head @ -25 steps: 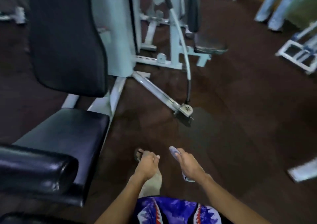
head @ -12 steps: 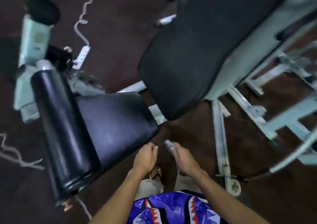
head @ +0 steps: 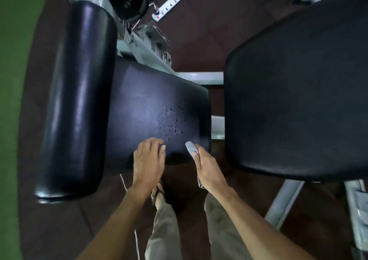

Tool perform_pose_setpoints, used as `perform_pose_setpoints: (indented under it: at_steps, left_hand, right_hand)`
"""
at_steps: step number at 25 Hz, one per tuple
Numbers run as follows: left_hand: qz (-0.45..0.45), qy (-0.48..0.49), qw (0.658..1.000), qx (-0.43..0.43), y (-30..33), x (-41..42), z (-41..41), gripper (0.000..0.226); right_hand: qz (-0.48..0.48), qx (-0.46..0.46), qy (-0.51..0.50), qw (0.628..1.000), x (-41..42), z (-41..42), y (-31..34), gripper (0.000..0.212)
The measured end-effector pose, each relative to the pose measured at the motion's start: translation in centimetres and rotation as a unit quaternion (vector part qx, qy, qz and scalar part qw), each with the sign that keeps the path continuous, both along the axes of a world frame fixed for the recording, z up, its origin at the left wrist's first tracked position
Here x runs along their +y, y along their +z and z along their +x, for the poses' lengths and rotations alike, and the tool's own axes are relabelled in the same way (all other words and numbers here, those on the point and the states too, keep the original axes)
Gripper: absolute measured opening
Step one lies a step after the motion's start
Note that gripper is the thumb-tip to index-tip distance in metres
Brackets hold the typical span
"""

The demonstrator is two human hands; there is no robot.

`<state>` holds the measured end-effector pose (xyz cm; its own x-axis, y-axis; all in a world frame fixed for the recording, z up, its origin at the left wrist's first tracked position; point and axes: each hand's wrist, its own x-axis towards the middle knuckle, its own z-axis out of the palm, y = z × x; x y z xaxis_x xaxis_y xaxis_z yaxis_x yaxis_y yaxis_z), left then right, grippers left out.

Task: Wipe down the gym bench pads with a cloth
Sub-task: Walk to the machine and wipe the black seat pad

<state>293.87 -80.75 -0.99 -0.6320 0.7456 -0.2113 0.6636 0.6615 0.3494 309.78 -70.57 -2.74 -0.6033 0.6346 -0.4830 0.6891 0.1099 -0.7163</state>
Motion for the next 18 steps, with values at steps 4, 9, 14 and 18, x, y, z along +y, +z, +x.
perform_pose_setpoints:
  at_steps: [4, 9, 14, 18]
  left_hand:
    - [0.016, 0.000, 0.997, 0.072, -4.0, 1.7, -4.2, 0.029]
    - [-0.023, 0.020, 0.993, 0.116, -7.7, 3.3, -9.2, 0.044]
    - [-0.073, 0.031, 0.985, 0.153, -11.3, 2.5, -9.8, 0.060]
    - [-0.089, 0.037, 0.981, 0.168, -11.5, 2.9, -9.9, 0.061]
  right_hand:
    - [0.001, 0.045, -0.055, 0.998, 1.6, -4.2, -5.0, 0.044]
    - [0.046, 0.086, -0.122, 0.988, 2.0, -10.8, -10.0, 0.053]
    - [0.228, 0.000, -0.022, 0.973, -2.4, -14.1, -13.9, 0.060]
    - [0.245, -0.052, 0.020, 0.968, -1.1, -10.3, -15.1, 0.061]
